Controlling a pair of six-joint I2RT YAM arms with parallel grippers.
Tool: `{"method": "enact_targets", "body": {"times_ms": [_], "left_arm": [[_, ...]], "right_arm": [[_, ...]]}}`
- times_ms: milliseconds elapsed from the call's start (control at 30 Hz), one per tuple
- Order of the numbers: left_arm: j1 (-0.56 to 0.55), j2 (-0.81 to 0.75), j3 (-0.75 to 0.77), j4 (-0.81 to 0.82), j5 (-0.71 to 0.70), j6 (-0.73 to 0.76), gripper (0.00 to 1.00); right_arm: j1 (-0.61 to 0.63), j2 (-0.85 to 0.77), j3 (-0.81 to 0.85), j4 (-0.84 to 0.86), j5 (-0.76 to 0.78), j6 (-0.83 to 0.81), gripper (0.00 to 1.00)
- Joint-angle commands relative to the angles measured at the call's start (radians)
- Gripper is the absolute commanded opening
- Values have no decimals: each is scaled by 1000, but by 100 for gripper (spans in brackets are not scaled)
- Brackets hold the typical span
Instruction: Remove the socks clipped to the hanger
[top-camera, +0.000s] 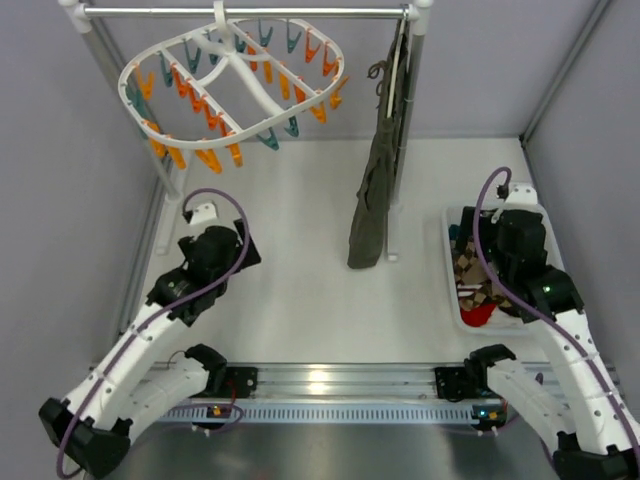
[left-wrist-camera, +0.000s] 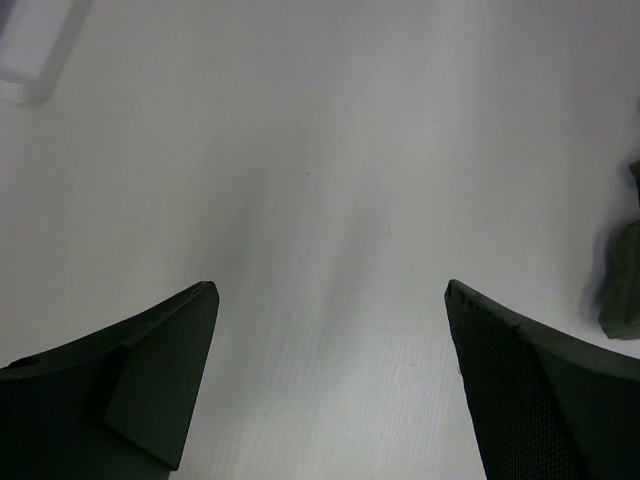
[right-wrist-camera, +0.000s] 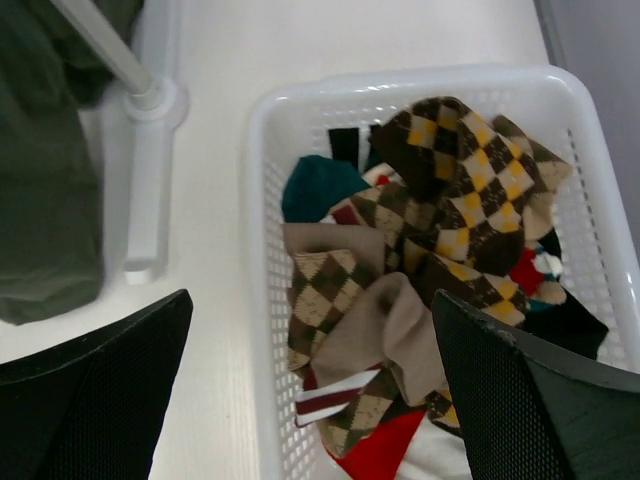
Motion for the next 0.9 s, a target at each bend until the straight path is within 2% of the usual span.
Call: {"method": "enact_targets", "body": {"times_ms": [0, 167, 467, 667, 867], "left_arm": [[74, -101, 46, -85, 47, 62, 98], [74, -183, 115, -150, 4, 142, 98], [73, -313, 229, -226, 73, 214, 98], [74, -301, 281, -335, 58, 260, 98], [74, -332, 296, -343, 92, 285, 98]], "right_arm": [[-86, -57, 11, 25, -117, -16, 99], [-83, -166, 40, -43, -141, -34, 100], [-75, -238, 153, -238, -124, -57, 99], [-75, -284, 161, -248, -119, -74, 99], [-75, -269, 163, -250, -144, -77, 99]]}}
